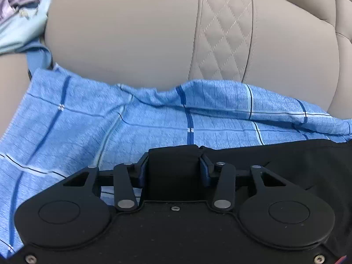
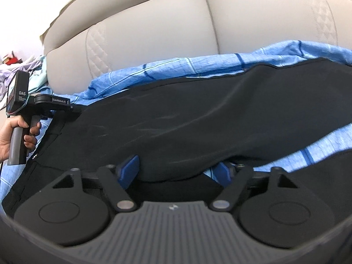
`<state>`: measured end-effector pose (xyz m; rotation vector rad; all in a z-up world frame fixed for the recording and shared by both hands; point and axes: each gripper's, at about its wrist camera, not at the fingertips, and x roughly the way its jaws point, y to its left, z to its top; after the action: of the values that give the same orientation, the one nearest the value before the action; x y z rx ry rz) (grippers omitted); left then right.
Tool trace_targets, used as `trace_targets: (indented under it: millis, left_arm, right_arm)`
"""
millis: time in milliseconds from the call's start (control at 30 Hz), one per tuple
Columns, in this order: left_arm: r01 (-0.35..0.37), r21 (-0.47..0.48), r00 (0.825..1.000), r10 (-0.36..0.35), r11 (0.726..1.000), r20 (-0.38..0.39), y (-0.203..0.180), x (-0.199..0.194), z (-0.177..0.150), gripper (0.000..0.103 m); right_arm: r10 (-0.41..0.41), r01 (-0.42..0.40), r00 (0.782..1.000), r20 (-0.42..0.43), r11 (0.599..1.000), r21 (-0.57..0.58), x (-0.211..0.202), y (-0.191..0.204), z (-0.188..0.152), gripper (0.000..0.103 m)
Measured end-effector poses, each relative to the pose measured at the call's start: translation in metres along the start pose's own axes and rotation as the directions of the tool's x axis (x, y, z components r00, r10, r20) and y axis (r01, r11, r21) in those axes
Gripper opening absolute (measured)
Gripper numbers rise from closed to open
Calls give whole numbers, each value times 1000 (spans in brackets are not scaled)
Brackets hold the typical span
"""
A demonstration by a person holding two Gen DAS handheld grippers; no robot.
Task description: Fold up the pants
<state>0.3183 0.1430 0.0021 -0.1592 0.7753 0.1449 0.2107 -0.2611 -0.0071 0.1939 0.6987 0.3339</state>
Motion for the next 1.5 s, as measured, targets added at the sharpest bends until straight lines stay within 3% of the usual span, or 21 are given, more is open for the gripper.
trace_targets:
  millis: [67,133,200,333,500,600,700,767,833,867,933,1200,1333,1433,1500]
  left_arm:
    - [-13,-19,1000,13,1000,24,3,-5,3,37]
    - [-17,-38,999,18,999,44,9,-11,9,37]
    - [-43,-26,996,45,999,74,13,-17,17,37]
    - [-129,-9,987,129,992,100,28,-20,36,37]
    - [-213,-57,973,217,975,80,63,-8,59,37]
    - [-260,-49,962,263,964,68,80,0,65,37]
    - [-262,-48,964,264,964,30,87,7,62,44]
    - [-260,-54,965,261,964,28,86,0,57,53]
    - [-268,-38,962,269,963,36,82,-12,51,60]
    - [-273,-28,961,274,962,44,79,-21,46,70]
    - [-265,-1,962,264,964,72,72,-45,33,79]
    - [-239,116,963,220,964,154,41,-152,-56,94]
    - [-269,139,957,247,953,155,22,-189,-115,95]
    - [-290,118,953,276,950,128,19,-196,-143,101]
    - [-304,115,952,299,946,57,20,-185,-153,100]
  right_arm:
    - [1,-1,1000,9,1000,-12,1,4,1,51]
    - [18,-18,1000,15,1000,10,3,5,4,15]
    - [84,-84,996,5,995,47,9,7,8,13]
    - [88,-87,996,23,996,-35,26,38,16,13]
    - [139,-135,989,46,987,-92,54,84,41,10]
    - [153,-150,988,17,982,-112,78,106,50,10]
    - [140,-142,990,-29,985,-96,100,115,47,12]
    - [127,-129,992,-24,987,-96,97,116,43,21]
    - [130,-130,991,-10,987,-89,81,111,39,45]
    - [125,-125,992,-1,988,-95,73,108,37,48]
    - [98,-94,995,32,990,-102,49,99,33,60]
    - [-128,134,989,75,988,-77,-46,25,-9,75]
    - [-291,291,954,74,957,10,-90,-23,-37,79]
    - [-438,429,896,67,896,114,-120,-65,-55,79]
    - [-517,499,854,55,845,193,-136,-98,-64,79]
